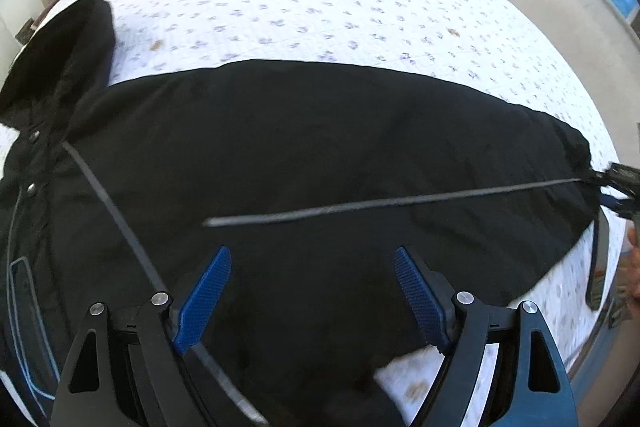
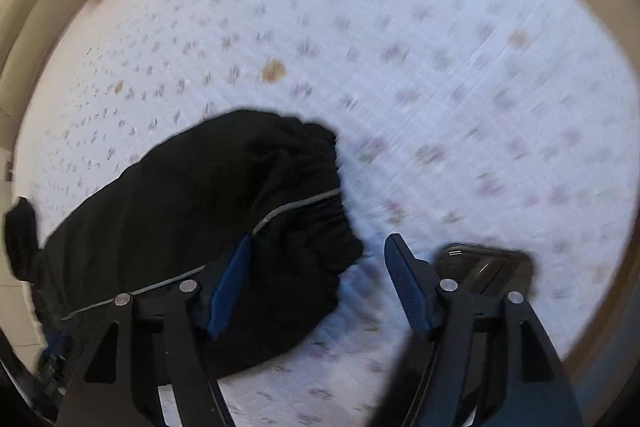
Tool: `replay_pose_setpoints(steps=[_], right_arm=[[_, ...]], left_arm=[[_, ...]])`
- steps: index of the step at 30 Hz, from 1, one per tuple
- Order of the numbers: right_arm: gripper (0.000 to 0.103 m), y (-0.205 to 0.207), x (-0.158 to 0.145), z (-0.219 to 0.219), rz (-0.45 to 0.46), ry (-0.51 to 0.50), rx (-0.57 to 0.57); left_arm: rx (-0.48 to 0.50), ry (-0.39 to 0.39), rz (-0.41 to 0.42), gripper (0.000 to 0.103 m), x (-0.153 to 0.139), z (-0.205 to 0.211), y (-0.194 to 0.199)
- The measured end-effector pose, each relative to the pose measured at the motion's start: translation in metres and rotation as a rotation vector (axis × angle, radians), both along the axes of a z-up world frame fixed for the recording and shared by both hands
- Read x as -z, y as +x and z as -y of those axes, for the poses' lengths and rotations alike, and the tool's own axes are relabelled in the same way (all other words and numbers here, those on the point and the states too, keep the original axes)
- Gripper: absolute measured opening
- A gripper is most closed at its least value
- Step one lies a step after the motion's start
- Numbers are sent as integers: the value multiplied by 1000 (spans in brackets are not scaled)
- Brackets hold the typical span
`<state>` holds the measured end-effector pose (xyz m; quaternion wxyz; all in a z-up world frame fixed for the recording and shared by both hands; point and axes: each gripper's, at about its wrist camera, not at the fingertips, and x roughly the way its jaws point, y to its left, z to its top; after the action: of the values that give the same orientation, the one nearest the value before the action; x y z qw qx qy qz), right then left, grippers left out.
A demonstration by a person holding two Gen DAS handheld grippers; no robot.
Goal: Fold large clothes
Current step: 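Fold the held sleeve across the jacket body with the right tool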
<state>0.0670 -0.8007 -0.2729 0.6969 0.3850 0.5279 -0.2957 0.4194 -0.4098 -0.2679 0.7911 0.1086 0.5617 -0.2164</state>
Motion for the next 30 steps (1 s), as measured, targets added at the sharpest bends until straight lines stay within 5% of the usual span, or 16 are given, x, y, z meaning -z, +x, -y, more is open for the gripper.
replay_pose_setpoints(steps=[6, 11, 21, 30], right_arm=[[27, 7, -19, -22, 58, -24, 19], [22, 20, -67, -77, 160, -58, -14], [21, 151, -158, -279, 357, -108, -434], [21, 246, -142, -466, 343, -84, -759]], left_arm=[[-34, 6, 18, 85, -14, -54, 0], [-100, 21, 4, 85, -22, -109, 1], [-262, 36, -2, 85, -36, -231, 13], [-378, 33, -2, 85, -34, -325, 24]])
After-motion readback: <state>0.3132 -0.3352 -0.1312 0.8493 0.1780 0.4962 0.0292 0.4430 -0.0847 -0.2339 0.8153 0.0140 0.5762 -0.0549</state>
